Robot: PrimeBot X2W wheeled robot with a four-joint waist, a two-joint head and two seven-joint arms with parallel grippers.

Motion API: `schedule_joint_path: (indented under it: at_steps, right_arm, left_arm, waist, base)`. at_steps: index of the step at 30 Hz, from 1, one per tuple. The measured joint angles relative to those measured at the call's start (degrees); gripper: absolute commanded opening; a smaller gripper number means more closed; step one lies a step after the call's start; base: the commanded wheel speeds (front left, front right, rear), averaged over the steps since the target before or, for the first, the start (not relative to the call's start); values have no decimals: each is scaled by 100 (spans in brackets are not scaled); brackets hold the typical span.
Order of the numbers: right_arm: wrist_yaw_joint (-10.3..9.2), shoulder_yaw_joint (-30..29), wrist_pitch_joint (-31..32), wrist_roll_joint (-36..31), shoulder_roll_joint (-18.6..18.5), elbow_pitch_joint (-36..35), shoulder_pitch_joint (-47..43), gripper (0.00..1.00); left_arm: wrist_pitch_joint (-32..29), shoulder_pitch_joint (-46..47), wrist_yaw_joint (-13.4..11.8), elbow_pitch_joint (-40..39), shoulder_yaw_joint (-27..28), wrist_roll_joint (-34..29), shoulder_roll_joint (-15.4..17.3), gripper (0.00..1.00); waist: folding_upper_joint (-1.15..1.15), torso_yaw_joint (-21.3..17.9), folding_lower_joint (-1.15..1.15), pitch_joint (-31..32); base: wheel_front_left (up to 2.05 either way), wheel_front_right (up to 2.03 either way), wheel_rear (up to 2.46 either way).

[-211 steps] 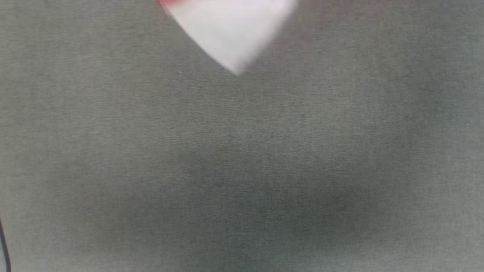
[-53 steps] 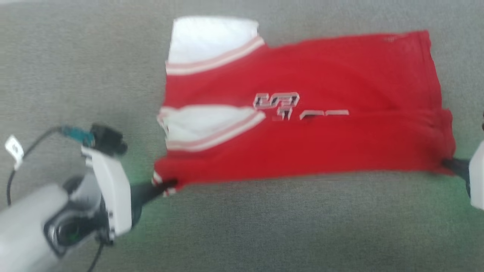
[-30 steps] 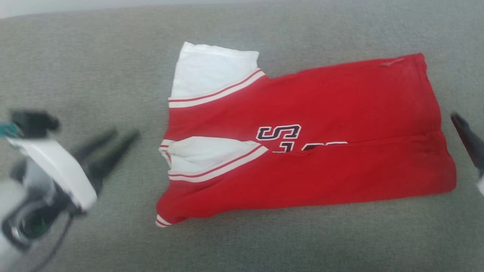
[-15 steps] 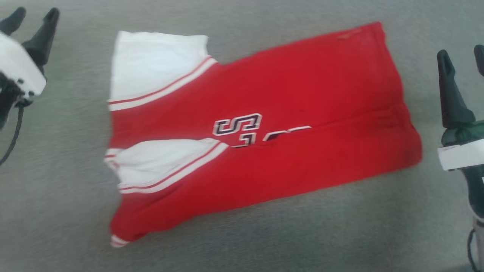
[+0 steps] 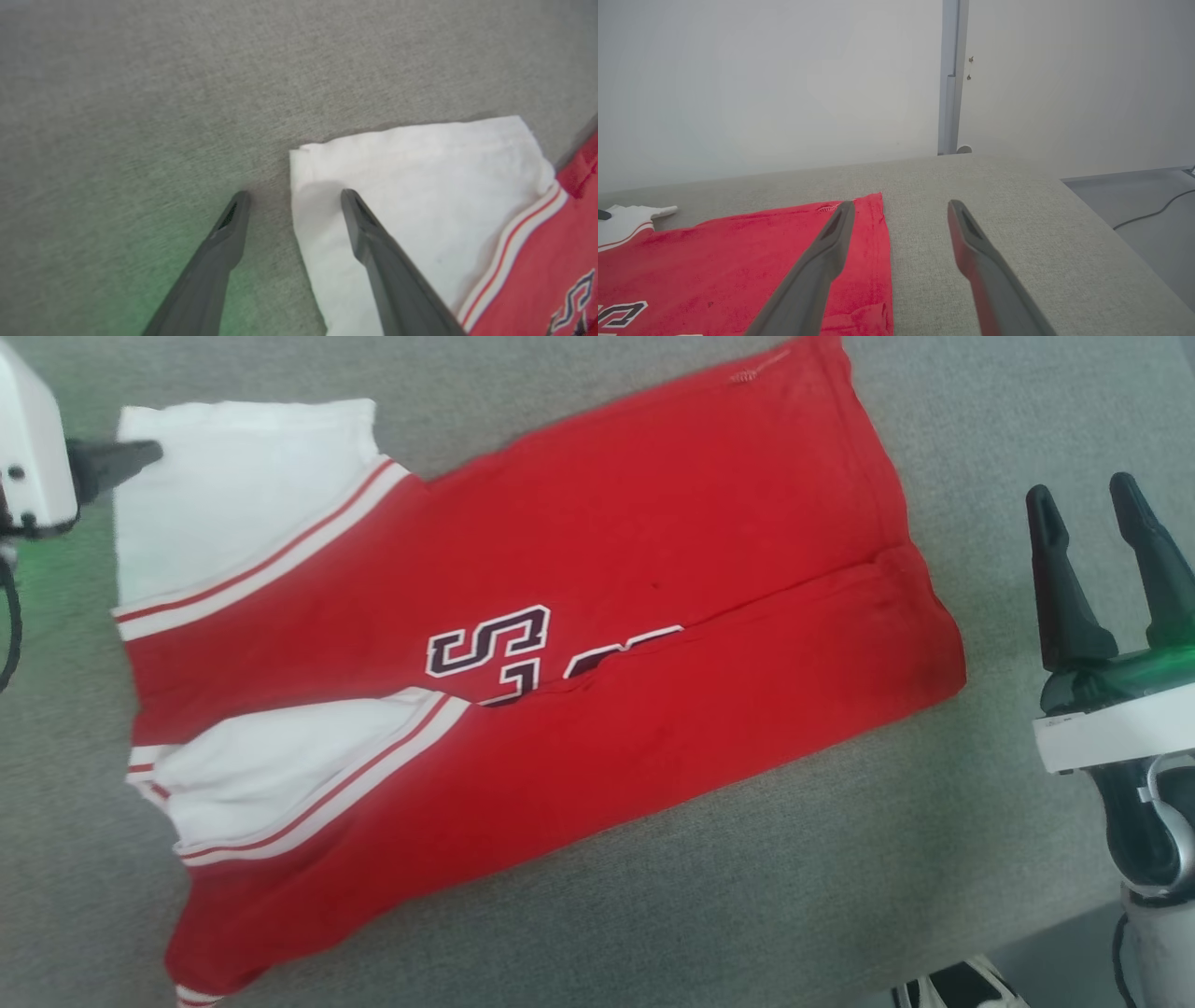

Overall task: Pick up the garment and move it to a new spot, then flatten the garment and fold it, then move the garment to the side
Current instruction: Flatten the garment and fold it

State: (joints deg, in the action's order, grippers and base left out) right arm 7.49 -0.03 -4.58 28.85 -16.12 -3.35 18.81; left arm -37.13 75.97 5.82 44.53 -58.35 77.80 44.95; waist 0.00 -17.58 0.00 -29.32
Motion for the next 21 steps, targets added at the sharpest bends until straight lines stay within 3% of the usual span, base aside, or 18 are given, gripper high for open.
schedule_joint_path:
  at_steps: [4,5,6,7,14,21]
  right_arm:
    - [0,53,-23,35,-13,48,30,100]
    - [0,77,-21,35,-30,69,51,100]
    - [0,116,4,35,-49,92,79,100]
    - [0,178,71,37,-89,109,128,100]
    - [0,677,1077,246,-561,352,1049,100]
    - [0,1190,2799,850,-998,1707,2841,100]
  left_arm:
    - [-401,176,56,3,-19,89,-62,100]
    - [-431,199,59,3,-22,90,-55,68]
    - [-472,206,67,7,-2,123,-67,20]
    - [-504,213,69,18,27,182,-79,0]
    - [-511,268,120,-78,3,197,-229,0]
    - [-375,400,145,-312,25,240,-503,0]
  waist:
    - [0,-90,0,-150]
    - [0,-102,0,-180]
    - [0,-109,0,-201]
    - [0,-107,0,-214]
    - [0,16,0,-261]
    - [0,366,0,-425]
  base:
    - [0,0,0]
    - [0,0,0]
    - [0,0,0]
    - [0,0,0]
    - [0,0,0]
    - [0,0,0]
